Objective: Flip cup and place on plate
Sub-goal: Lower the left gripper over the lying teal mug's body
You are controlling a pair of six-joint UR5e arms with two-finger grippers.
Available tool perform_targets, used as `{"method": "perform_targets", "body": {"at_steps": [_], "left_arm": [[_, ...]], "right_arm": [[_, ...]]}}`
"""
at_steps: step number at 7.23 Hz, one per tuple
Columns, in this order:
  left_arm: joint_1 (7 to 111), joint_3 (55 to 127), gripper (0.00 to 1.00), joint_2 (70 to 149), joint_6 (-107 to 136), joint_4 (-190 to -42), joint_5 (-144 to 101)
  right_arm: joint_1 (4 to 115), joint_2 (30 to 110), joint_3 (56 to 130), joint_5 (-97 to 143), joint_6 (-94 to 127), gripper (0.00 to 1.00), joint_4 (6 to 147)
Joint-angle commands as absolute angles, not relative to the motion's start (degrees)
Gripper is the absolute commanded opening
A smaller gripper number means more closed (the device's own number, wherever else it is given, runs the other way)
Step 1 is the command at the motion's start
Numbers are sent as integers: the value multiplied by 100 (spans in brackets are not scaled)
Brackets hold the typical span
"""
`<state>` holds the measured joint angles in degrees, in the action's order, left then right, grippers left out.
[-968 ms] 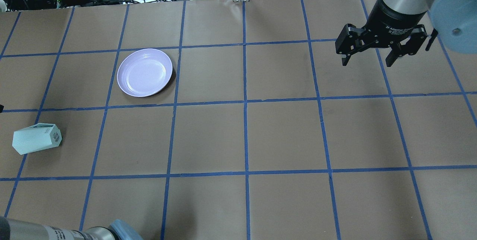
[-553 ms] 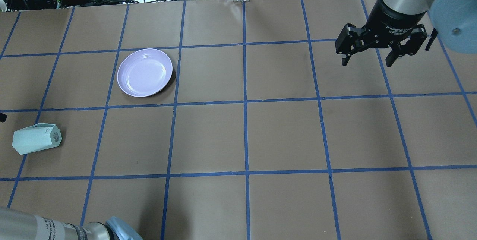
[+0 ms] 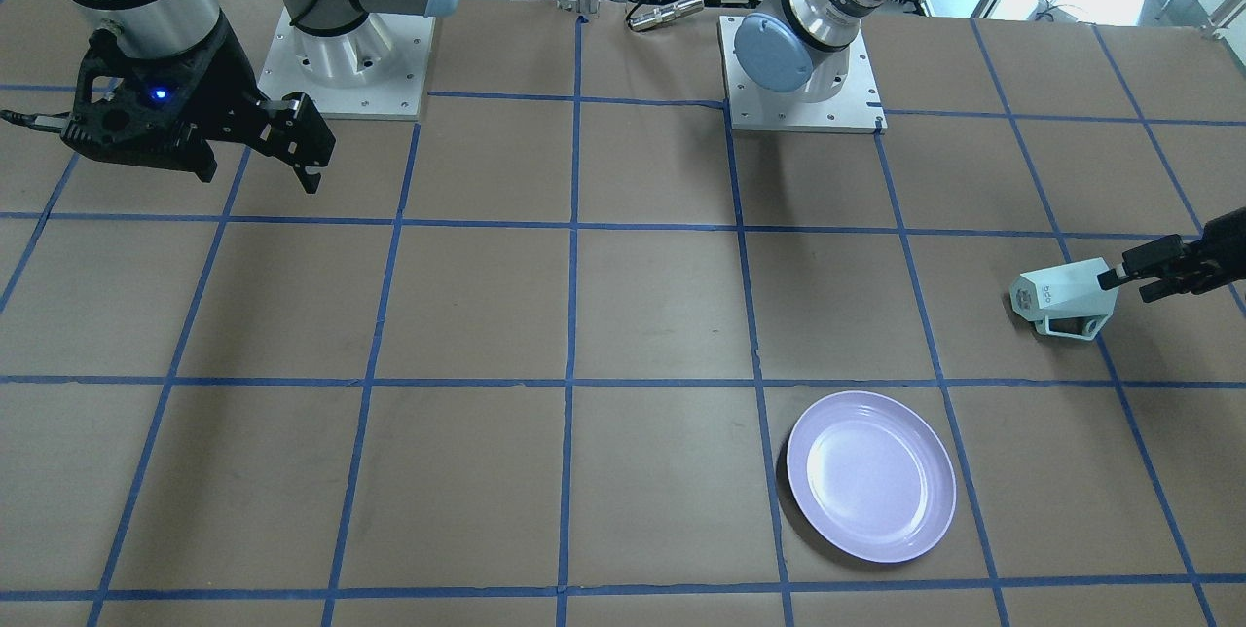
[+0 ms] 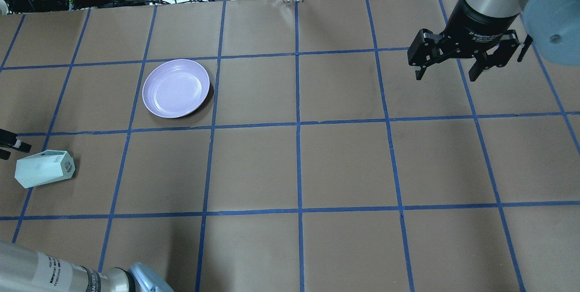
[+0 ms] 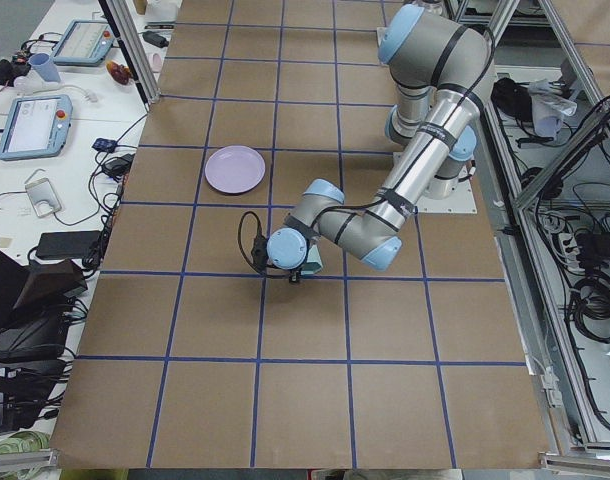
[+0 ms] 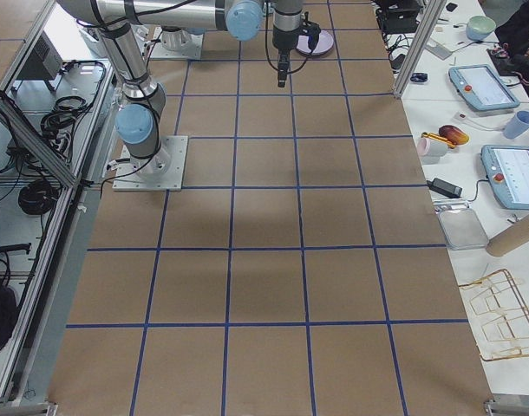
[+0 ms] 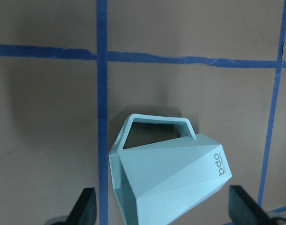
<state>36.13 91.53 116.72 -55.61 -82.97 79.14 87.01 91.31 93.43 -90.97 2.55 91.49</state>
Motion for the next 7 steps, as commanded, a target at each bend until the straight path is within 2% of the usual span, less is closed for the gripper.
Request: {"method": "perform_targets", "body": {"at_steps": [1, 7], "left_arm": [[3612, 9158, 100, 11882, -5651, -8306, 7691], [3612, 9176, 100, 11953, -5608, -8797, 7752]], "right_arm": [[8701, 9132, 9343, -9097, 255, 100, 9149], [8701, 9132, 9343, -9097, 255, 100, 9149]]}}
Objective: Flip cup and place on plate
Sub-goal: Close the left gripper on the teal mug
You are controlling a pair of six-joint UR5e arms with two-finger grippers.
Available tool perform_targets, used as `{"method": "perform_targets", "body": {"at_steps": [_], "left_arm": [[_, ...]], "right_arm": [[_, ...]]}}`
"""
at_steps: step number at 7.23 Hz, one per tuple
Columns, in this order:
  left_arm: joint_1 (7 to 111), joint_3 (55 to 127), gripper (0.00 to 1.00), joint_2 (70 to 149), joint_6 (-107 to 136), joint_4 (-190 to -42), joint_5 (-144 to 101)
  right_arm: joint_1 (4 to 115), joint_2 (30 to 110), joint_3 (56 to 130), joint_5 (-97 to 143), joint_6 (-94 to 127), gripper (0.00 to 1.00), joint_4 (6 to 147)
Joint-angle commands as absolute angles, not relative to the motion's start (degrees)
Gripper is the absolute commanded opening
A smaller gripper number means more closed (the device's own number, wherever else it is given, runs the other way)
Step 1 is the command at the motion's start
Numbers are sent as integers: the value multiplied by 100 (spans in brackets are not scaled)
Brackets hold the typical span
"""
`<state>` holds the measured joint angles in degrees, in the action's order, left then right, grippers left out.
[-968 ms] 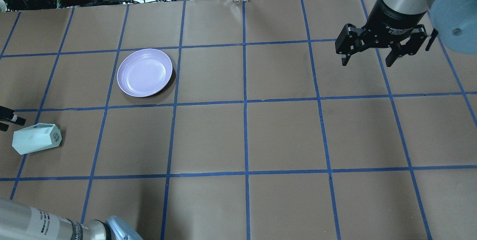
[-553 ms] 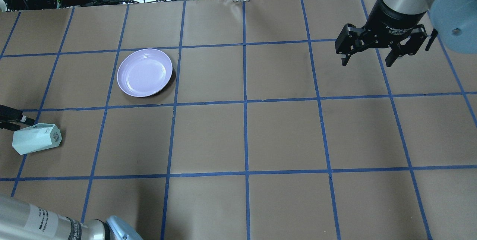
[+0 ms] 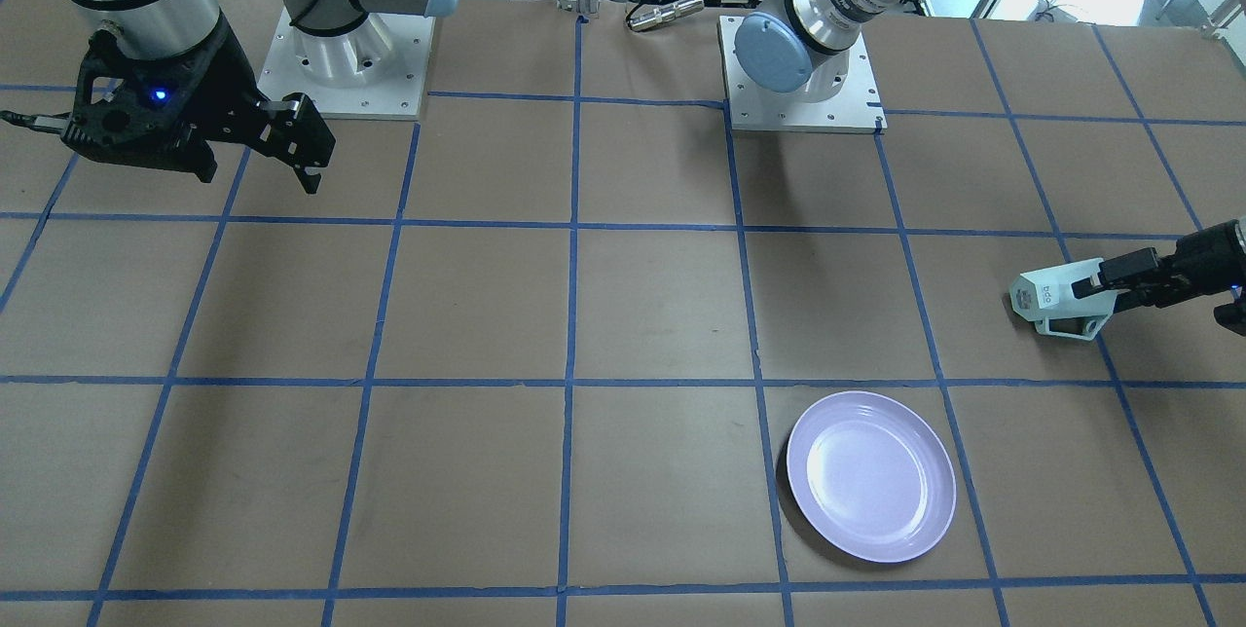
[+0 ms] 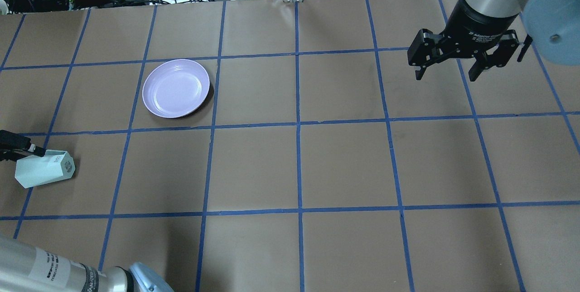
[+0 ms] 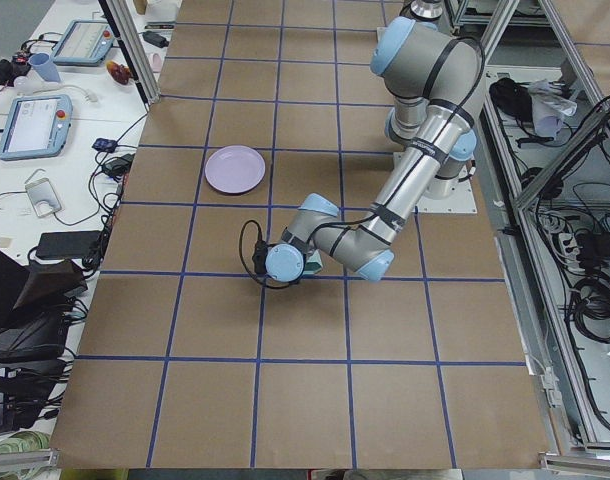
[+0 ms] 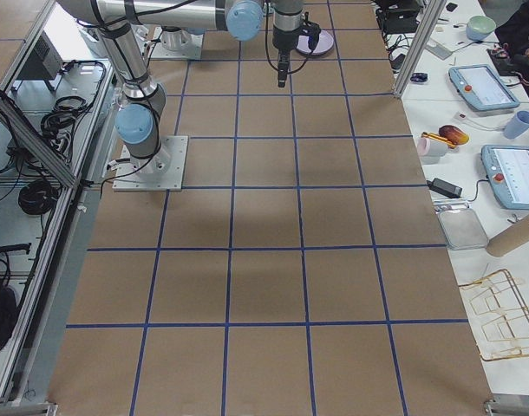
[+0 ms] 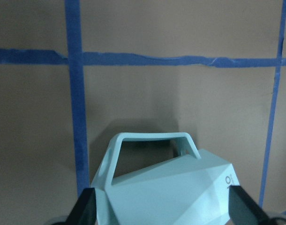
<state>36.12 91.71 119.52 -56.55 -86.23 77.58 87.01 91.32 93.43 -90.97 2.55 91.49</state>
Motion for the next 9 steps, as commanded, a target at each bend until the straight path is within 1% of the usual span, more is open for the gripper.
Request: {"method": "perform_targets", "body": {"at_steps": [1, 2, 3, 4, 5, 9], "left_arm": [[3612, 9176, 100, 11962, -5616, -8833, 7769], [3612, 9176, 100, 11979, -5608, -8842, 7770], [3612, 9211, 83, 12006, -5607, -8833, 7726], [3612, 9228, 37, 12015, -5599, -8833, 7708], [3612, 9220, 0, 12006, -5599, -8824, 7708], [3709, 9062, 0, 11752, -4758, -8824, 7761]], "right_arm": [[8701, 9132, 9343, -9097, 255, 100, 9149], [8701, 9132, 9343, -9097, 255, 100, 9149], [8701, 9132, 9343, -9097, 255, 100, 9149], [8701, 9132, 9343, -9097, 255, 100, 9149], [8701, 9132, 9343, -9097, 255, 100, 9149], [8701, 9132, 9343, -9097, 255, 100, 9149]]}}
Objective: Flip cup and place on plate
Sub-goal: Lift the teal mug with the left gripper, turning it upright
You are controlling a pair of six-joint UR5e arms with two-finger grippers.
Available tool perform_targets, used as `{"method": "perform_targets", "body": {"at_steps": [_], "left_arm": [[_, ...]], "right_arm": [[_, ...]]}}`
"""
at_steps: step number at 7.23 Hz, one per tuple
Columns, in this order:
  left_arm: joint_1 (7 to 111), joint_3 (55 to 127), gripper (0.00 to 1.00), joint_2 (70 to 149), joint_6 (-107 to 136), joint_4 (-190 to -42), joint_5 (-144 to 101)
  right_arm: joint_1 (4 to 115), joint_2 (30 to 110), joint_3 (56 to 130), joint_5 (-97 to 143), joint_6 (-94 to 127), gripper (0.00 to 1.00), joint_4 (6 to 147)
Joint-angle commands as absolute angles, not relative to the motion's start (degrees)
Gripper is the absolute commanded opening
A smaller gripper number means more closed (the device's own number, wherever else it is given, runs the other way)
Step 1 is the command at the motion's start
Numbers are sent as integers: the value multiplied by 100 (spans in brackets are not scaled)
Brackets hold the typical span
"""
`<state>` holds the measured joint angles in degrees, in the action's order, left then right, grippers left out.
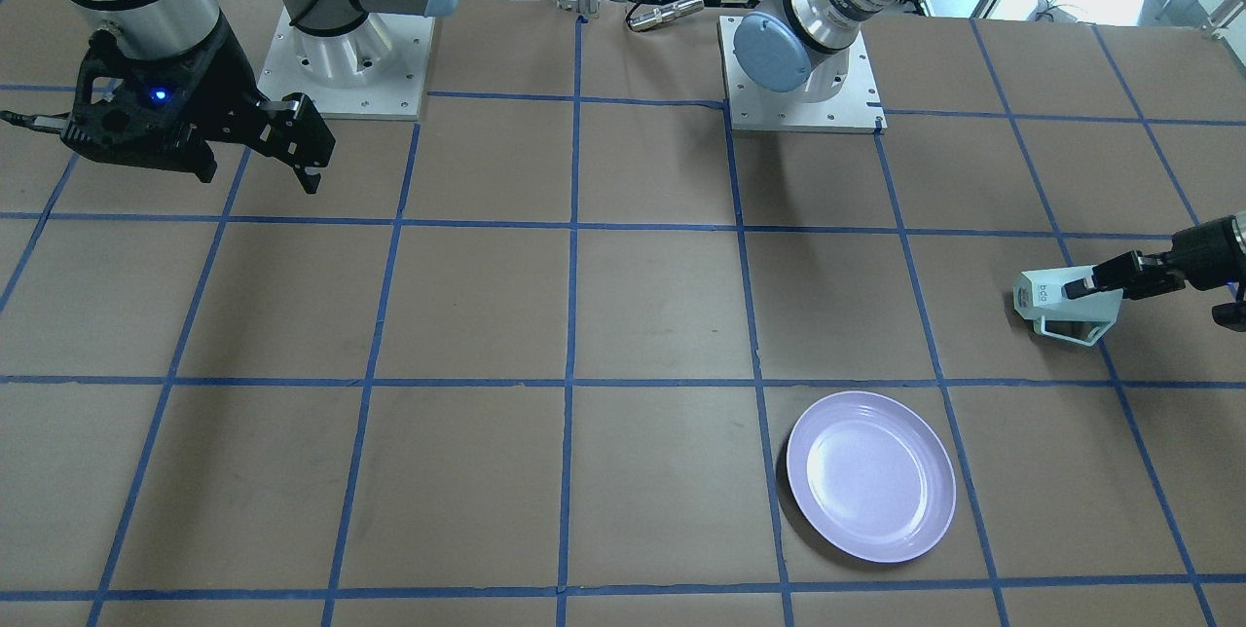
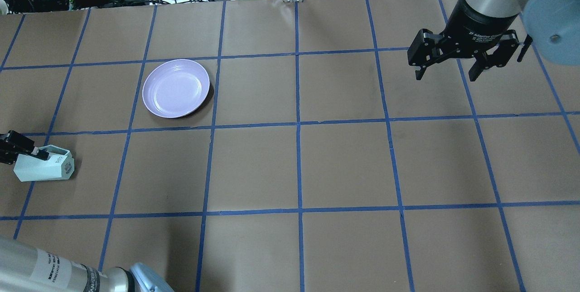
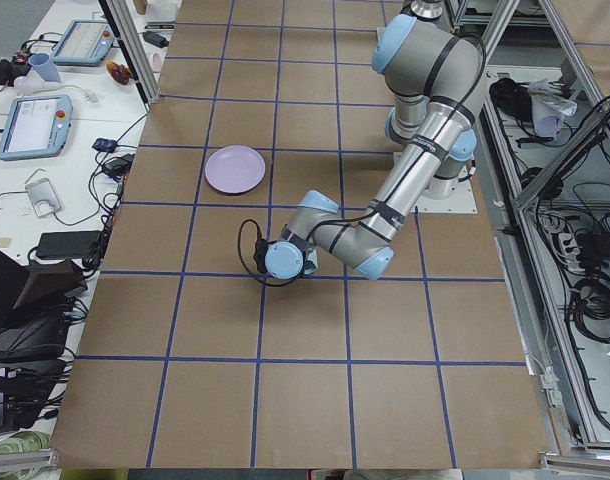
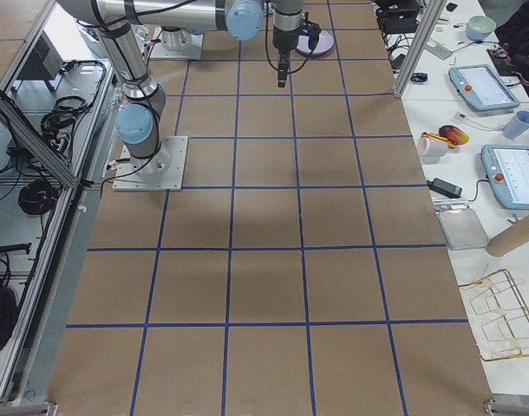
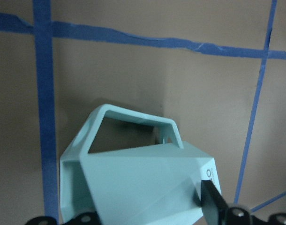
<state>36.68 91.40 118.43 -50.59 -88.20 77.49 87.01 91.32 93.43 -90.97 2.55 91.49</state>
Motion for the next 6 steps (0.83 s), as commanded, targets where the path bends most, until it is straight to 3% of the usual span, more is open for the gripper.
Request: {"method": "perform_targets", "body": {"at_steps": [1, 6], "left_arm": [[3883, 8922, 0, 11620, -4424, -8824, 7900], [4733, 8510, 0, 11093, -3771, -8658, 8899]], "right_arm": [[8701, 9132, 9343, -9097, 255, 100, 9149], [8701, 9132, 9343, -9097, 255, 100, 9149]]}}
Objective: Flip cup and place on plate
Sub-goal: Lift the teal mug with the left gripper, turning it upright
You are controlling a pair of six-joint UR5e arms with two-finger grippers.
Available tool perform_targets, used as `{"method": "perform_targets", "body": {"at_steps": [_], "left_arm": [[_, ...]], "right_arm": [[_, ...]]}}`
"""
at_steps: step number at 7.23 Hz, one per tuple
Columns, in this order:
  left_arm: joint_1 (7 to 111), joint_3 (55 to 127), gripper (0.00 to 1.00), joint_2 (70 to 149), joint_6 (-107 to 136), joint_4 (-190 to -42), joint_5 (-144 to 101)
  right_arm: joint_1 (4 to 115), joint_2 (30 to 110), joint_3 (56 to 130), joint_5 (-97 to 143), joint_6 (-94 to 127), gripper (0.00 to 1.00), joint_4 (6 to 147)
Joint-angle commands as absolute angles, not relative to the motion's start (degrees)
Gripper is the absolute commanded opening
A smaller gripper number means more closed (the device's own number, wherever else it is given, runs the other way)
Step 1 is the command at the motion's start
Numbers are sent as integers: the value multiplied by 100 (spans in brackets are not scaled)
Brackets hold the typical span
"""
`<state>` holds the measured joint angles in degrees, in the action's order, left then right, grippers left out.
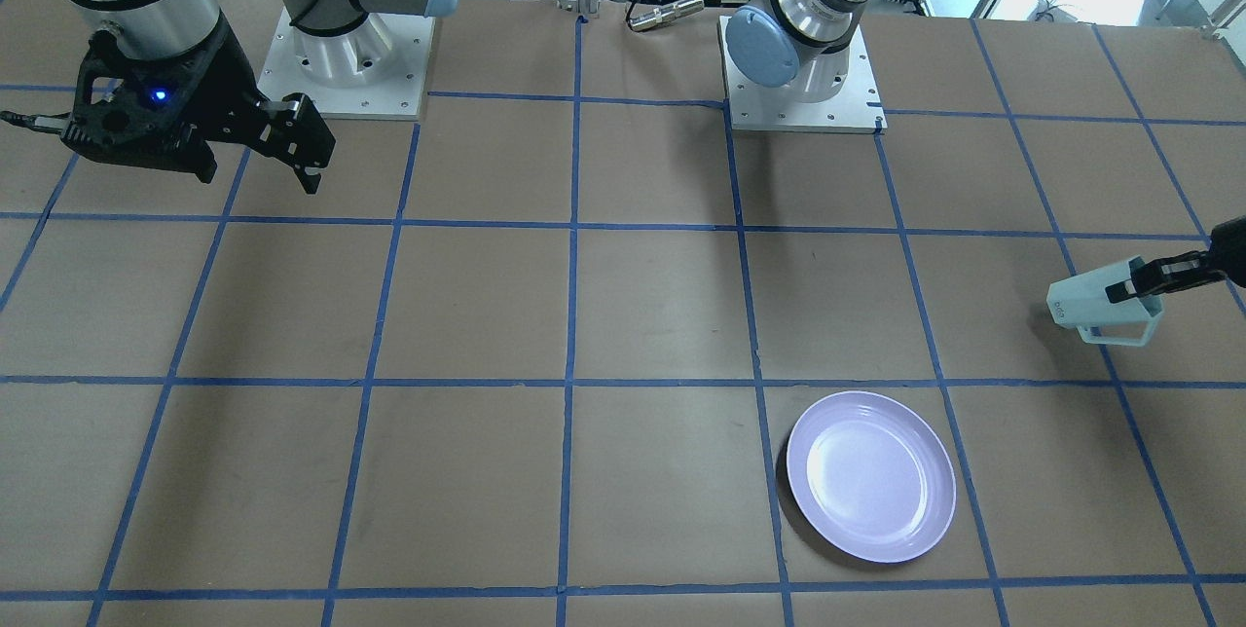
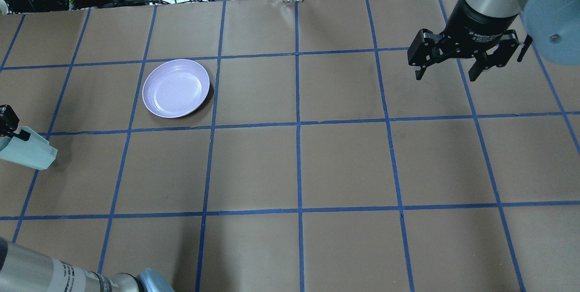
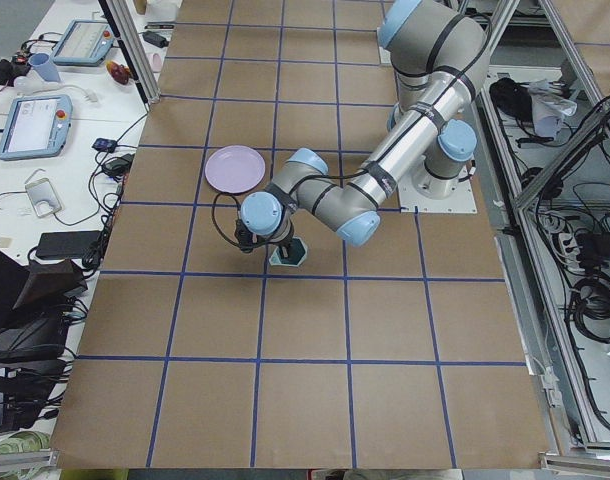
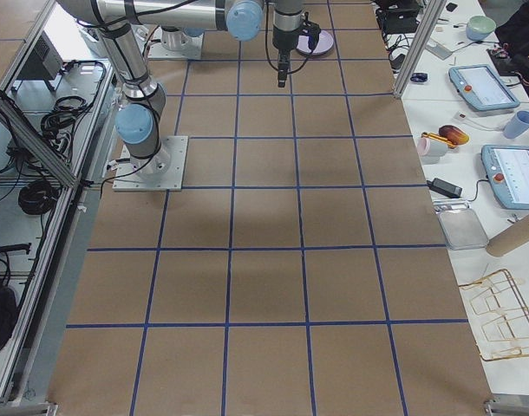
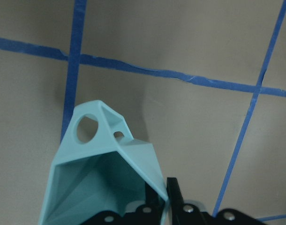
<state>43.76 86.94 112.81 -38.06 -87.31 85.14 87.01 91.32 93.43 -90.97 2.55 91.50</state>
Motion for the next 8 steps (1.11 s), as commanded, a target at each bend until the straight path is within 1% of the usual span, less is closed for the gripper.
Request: {"method": "perform_targets", "body": {"at_steps": [1, 2, 3, 5, 6, 8], "left_arm": [[5198, 8186, 0, 10935, -3701, -8657, 9434], [5534, 8000, 0, 10916, -3491, -8657, 9518], [5911, 7981, 0, 10977, -3133, -8309, 9475], [7035, 8015, 0, 11082, -2674, -7545, 9510], [7432, 8068, 0, 11144, -2333, -7184, 9501], [8030, 8156, 0, 11241, -1814, -6945, 9501]], "right_arm": [[8701, 9132, 9351, -9097, 255, 100, 9149], [8701, 9132, 9343, -9088, 255, 100, 9149], [8701, 9132, 9343, -9088, 255, 100, 9149], [8701, 9132, 9343, -9088, 255, 100, 9149], [8701, 9132, 9343, -9088, 255, 100, 9149], [8701, 9123, 9343, -9088, 255, 100, 9149]]}}
